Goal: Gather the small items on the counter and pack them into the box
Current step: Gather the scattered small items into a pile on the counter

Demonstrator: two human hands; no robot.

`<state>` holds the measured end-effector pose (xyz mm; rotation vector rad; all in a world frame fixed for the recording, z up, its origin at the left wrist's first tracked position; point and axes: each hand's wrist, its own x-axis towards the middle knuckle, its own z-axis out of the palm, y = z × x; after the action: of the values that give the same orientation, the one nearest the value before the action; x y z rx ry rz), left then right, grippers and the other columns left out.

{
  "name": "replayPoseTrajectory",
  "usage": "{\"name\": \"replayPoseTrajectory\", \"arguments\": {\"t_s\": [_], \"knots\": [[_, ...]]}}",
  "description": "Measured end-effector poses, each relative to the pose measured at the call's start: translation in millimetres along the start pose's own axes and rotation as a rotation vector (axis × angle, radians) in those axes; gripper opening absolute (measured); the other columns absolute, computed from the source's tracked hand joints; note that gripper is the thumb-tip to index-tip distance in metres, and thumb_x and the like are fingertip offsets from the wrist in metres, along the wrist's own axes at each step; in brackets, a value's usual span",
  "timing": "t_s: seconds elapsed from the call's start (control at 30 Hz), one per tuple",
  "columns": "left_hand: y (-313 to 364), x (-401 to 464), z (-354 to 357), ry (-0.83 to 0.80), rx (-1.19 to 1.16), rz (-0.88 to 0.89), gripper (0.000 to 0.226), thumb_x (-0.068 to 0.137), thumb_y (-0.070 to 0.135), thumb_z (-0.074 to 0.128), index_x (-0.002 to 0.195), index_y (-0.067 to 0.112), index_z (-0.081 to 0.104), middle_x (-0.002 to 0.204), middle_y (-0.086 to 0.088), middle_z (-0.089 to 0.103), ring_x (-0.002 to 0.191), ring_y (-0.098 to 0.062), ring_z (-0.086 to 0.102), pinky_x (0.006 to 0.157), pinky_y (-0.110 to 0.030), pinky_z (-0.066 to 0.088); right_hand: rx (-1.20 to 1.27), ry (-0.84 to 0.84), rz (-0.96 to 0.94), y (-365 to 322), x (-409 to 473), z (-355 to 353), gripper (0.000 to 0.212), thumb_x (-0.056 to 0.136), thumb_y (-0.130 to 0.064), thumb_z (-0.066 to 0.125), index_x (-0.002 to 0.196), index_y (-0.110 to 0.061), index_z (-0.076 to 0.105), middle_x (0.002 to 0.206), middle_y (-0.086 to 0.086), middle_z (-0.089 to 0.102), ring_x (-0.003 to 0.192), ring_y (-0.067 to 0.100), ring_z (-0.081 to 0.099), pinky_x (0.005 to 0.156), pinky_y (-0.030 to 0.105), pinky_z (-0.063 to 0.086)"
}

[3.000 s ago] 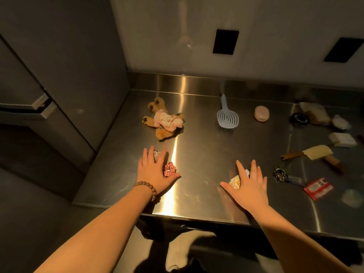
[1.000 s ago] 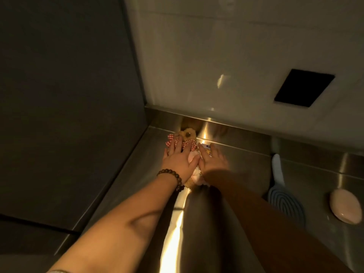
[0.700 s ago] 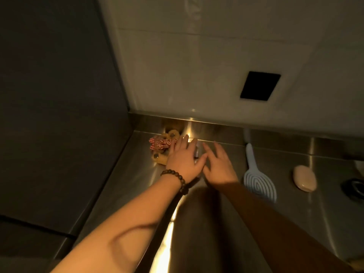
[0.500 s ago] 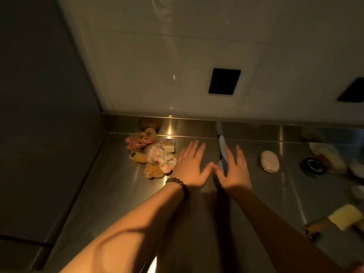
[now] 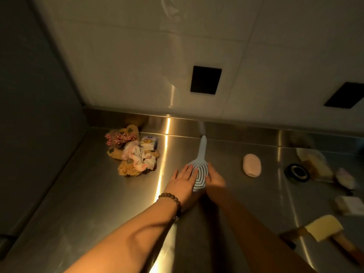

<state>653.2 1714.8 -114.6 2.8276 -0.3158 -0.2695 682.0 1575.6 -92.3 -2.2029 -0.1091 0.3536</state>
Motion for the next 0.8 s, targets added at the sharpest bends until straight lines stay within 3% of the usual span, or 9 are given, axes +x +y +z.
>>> {"name": "replayPoseTrajectory", "arguments": {"t_s": [0.2, 0.37, 0.5, 0.57, 0.63, 0.7, 0.8], "knots": [[-26, -27, 0, 0.133, 0.056, -0.086, 0.083, 0.087, 0.069, 0.025, 0.15, 0.018, 0.008, 0.158, -0.004, 0.005, 0.143, -0.017, 0.002, 0.114, -0.036, -0.006, -0.016, -0.05, -0.031, -4, 17, 28, 0.048, 0.1, -0.014, 0.039, 0.147, -0.01, 0.028, 0.15, 0.009, 0.034, 0.132, 0.023, 0.04, 0.097, 0.014, 0.025], [-35, -46, -1, 0.209, 0.105, -0.238, 0.085, 0.087, 0.07, 0.021, 0.149, 0.013, 0.012, 0.157, -0.009, 0.01, 0.143, -0.021, 0.002, 0.114, -0.035, -0.008, 0.01, -0.158, -0.088, -19, 30, 54, 0.046, 0.101, -0.017, 0.035, 0.147, -0.019, 0.029, 0.149, 0.004, 0.037, 0.13, 0.019, 0.043, 0.108, 0.03, 0.033], [-49, -55, -6, 0.239, 0.175, -0.33, 0.086, 0.087, 0.07, 0.017, 0.149, 0.011, 0.014, 0.156, -0.009, 0.015, 0.143, -0.02, 0.007, 0.112, -0.034, -0.01, 0.007, -0.267, -0.154, -37, 42, 73, 0.037, 0.1, -0.022, 0.033, 0.134, -0.037, 0.037, 0.132, 0.004, 0.053, 0.111, 0.018, 0.058, 0.096, 0.038, 0.05], [-56, -57, -8, 0.237, 0.191, -0.365, 0.084, 0.088, 0.069, 0.018, 0.149, 0.011, 0.013, 0.156, -0.008, 0.014, 0.143, -0.019, 0.006, 0.111, -0.033, -0.01, -0.014, -0.301, -0.18, -45, 46, 81, 0.039, 0.101, -0.026, 0.032, 0.138, -0.037, 0.032, 0.133, 0.006, 0.051, 0.11, 0.022, 0.059, 0.092, 0.043, 0.053], [-61, -57, -11, 0.217, 0.184, -0.396, 0.082, 0.089, 0.067, 0.02, 0.149, 0.011, 0.011, 0.157, -0.008, 0.011, 0.144, -0.02, 0.004, 0.112, -0.034, -0.008, -0.063, -0.321, -0.196, -49, 51, 87, 0.046, 0.102, -0.024, 0.03, 0.147, -0.028, 0.022, 0.146, 0.006, 0.037, 0.125, 0.025, 0.049, 0.101, 0.045, 0.046], [-59, -55, -12, 0.198, 0.186, -0.409, 0.08, 0.09, 0.065, 0.023, 0.149, 0.011, 0.011, 0.157, -0.008, 0.01, 0.144, -0.021, 0.003, 0.113, -0.036, -0.006, -0.144, -0.311, -0.226, -48, 54, 88, 0.049, 0.102, -0.021, 0.028, 0.15, -0.02, 0.017, 0.155, 0.005, 0.022, 0.142, 0.025, 0.026, 0.113, 0.046, 0.031], [-46, -51, -11, 0.227, 0.219, -0.381, 0.075, 0.092, 0.061, 0.024, 0.148, 0.011, 0.016, 0.156, -0.01, 0.015, 0.143, -0.024, 0.006, 0.115, -0.04, -0.001, -0.194, -0.286, -0.256, -38, 52, 79, 0.051, 0.102, -0.026, 0.03, 0.151, -0.021, 0.014, 0.16, -0.001, 0.01, 0.147, 0.018, -0.001, 0.118, 0.04, 0.009]]}}
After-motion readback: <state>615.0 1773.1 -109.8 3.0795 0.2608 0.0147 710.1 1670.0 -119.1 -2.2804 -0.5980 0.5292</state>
